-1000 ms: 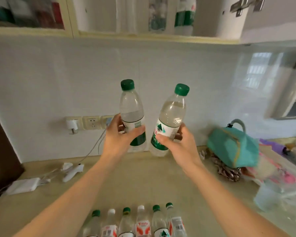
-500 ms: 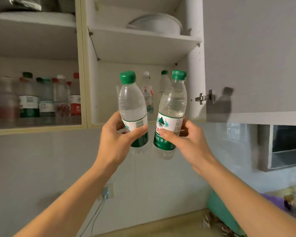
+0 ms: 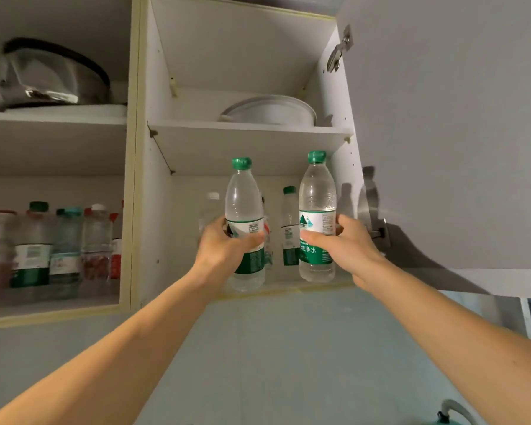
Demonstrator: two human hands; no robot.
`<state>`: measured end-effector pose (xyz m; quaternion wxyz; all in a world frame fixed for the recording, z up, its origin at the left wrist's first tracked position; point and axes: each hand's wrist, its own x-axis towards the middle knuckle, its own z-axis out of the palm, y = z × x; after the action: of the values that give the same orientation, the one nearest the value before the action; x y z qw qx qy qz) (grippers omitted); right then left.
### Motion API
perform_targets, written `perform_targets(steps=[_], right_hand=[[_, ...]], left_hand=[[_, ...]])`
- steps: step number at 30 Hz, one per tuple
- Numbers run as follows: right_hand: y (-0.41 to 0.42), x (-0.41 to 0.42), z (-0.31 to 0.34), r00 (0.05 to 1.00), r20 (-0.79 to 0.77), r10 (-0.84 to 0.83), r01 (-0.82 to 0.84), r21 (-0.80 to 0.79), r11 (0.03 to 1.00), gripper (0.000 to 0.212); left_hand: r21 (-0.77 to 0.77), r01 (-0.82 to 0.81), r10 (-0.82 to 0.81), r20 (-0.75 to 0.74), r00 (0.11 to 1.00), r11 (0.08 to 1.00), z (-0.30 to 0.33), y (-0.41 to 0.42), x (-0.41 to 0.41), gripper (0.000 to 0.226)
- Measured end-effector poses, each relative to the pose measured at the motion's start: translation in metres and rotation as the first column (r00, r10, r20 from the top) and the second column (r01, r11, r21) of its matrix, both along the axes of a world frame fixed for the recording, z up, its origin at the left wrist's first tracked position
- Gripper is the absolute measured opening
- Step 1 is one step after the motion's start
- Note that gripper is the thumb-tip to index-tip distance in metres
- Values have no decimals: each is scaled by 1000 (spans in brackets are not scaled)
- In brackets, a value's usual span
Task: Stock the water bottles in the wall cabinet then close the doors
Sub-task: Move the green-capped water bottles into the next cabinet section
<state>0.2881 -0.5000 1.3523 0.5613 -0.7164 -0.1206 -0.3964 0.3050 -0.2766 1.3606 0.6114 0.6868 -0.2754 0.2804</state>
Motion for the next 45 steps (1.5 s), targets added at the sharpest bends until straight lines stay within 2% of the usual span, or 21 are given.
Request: perform_targets(steps=[7, 11, 14, 17, 22, 34, 40, 45], right_hand=[[-21, 57, 2, 991, -121, -50, 34, -132, 991, 45], [-29, 75, 8, 982, -179, -55, 15, -215, 977, 46], [-26, 87, 10, 980, -192, -47, 4, -218, 976, 47], [-28, 94, 11, 980, -193, -56, 12, -223, 975, 47], [-30, 107, 12, 968, -188, -167, 115, -259, 959, 52], [-40, 127, 17, 933, -241, -267, 190, -300, 935, 56], [-40, 129, 17, 933, -251, -258, 181, -292, 939, 59], [-38, 125, 16, 935, -235, -267, 191, -305, 933, 57]], left_hand=[[126, -121, 143, -184, 973, 985, 11, -29, 57, 32], [240, -174, 226, -209, 951, 955, 17, -37, 77, 40], [255, -126, 190, -245, 951, 959, 20, -37, 91, 41], [214, -4, 76, -332, 940, 977, 22, -43, 103, 53], [159, 76, -11, -377, 926, 984, 20, -52, 126, 57], [131, 69, -24, -317, 948, 989, 17, -86, 153, 54], [180, -21, 64, -232, 971, 984, 13, -92, 158, 55], [264, -83, 123, -138, 983, 961, 6, -85, 146, 45]])
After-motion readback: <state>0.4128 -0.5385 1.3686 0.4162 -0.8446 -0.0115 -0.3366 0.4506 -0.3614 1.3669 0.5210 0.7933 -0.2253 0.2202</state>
